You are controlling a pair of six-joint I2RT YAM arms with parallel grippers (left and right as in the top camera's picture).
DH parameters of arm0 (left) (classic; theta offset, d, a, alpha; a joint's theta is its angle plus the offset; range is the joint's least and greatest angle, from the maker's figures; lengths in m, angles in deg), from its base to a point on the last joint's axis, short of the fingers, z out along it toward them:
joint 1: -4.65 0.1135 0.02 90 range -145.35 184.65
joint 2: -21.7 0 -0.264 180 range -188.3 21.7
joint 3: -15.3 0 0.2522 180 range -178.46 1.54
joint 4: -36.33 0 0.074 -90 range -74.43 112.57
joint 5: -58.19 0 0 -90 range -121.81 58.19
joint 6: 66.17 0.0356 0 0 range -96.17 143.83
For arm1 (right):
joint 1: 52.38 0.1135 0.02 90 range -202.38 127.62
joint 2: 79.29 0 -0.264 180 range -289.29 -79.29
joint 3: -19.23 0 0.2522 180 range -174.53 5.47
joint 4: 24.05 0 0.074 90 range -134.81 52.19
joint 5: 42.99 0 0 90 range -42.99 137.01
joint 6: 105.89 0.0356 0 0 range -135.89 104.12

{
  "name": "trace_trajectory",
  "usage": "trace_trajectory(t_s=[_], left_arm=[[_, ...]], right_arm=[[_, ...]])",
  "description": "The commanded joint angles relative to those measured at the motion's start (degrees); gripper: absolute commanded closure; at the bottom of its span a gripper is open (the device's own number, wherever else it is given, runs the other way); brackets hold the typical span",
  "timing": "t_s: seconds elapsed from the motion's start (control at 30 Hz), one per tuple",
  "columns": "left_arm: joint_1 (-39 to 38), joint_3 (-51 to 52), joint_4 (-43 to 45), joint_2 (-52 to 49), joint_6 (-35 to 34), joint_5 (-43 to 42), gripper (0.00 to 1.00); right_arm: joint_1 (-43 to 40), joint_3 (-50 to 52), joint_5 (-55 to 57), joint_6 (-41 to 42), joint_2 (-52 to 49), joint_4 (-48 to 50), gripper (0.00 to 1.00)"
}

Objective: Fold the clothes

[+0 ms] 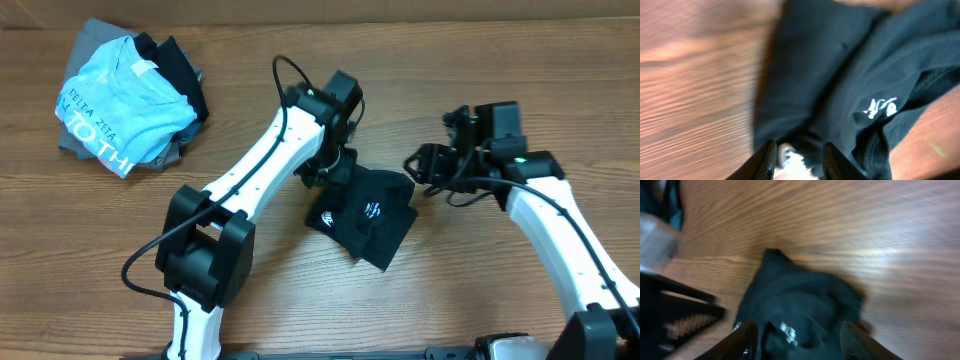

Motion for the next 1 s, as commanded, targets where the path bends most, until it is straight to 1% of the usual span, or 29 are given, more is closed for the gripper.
trace_trajectory(t_s=[0.0,0.07,0.1,0.13,0.17,0.2,0.27,0.3,0.33,0.4,0.47,0.57,0.6,0.63,0.67,0.7,0.73,0.8,0.87,0.9,0.97], left_arm=[[-1.2,5.9,4.5,1.0,2.9,-11.5,0.71],[-1.6,9.2,8.2,1.0,3.4,-16.6,0.75],[-1.9,11.0,9.7,1.0,3.4,-18.4,0.79],[-2.1,12.2,10.6,1.0,3.4,-19.4,0.82],[-2.4,13.2,10.8,1.0,3.4,-19.7,0.85],[-2.6,13.7,10.7,1.0,3.4,-19.6,0.86],[-2.8,14.0,9.8,1.0,3.7,-19.1,0.86],[-2.8,14.0,9.4,1.0,4.3,-19.2,0.85],[-2.7,14.0,9.1,1.0,4.6,-19.1,0.83],[-1.7,13.7,8.2,1.0,4.8,-19.0,0.8],[-0.2,13.2,7.5,1.0,5.2,-19.0,0.75],[2.6,11.4,5.7,1.0,6.2,-19.0,0.66],[3.6,10.6,4.9,1.0,6.8,-19.1,0.65],[4.6,9.6,4.1,1.0,7.6,-19.1,0.62],[5.4,8.8,3.5,1.0,8.2,-19.1,0.6],[6.1,8.2,3.1,1.0,8.7,-19.0,0.58],[6.8,7.7,2.9,1.0,9.4,-19.0,0.56],[7.9,7.5,3.0,1.0,9.8,-19.0,0.53],[8.5,7.6,2.9,1.0,10.5,-19.0,0.51],[8.5,7.6,3.0,1.0,11.2,-19.0,0.51],[8.5,7.6,3.5,1.0,11.6,-19.0,0.48]], right_arm=[[1.8,0.7,0.7,2.6,-4.2,3.6,0.44],[2.4,0.7,0.8,3.7,-6.7,6.1,0.51],[2.5,0.7,0.6,4.2,-8.2,7.1,0.56],[2.5,0.7,0.6,4.5,-9.5,7.4,0.64],[2.5,0.7,0.6,4.5,-10.8,7.1,0.77],[2.5,0.7,0.6,5.0,-11.9,6.2,0.85],[2.5,0.7,1.2,5.3,-13.7,2.7,0.93],[2.5,0.7,2.3,5.3,-14.1,0.5,0.96],[2.5,0.7,4.5,5.6,-14.1,-1.9,0.96],[2.2,0.6,13.0,9.3,-13.7,-7.0,0.96],[1.6,0.4,18.7,11.3,-12.8,-10.7,0.96],[1.2,0.1,19.7,9.7,-10.3,-13.7,0.95],[1.1,0.0,19.6,8.9,-8.9,-14.9,0.89],[1.1,-0.1,19.3,7.7,-7.7,-15.8,0.78],[1.1,-0.3,18.6,6.2,-6.4,-16.5,0.7],[1.1,-0.4,17.2,4.4,-5.1,-17.2,0.64],[1.1,-0.5,14.8,2.4,-3.8,-17.7,0.62],[1.2,-0.5,5.4,-3.7,-1.2,-18.6,0.6],[1.5,-0.5,-3.1,-7.4,0.8,-20.3,0.57],[1.7,-0.5,-5.1,-7.7,1.2,-20.9,0.54],[2.9,-0.3,-5.9,-7.7,1.3,-21.1,0.52]])
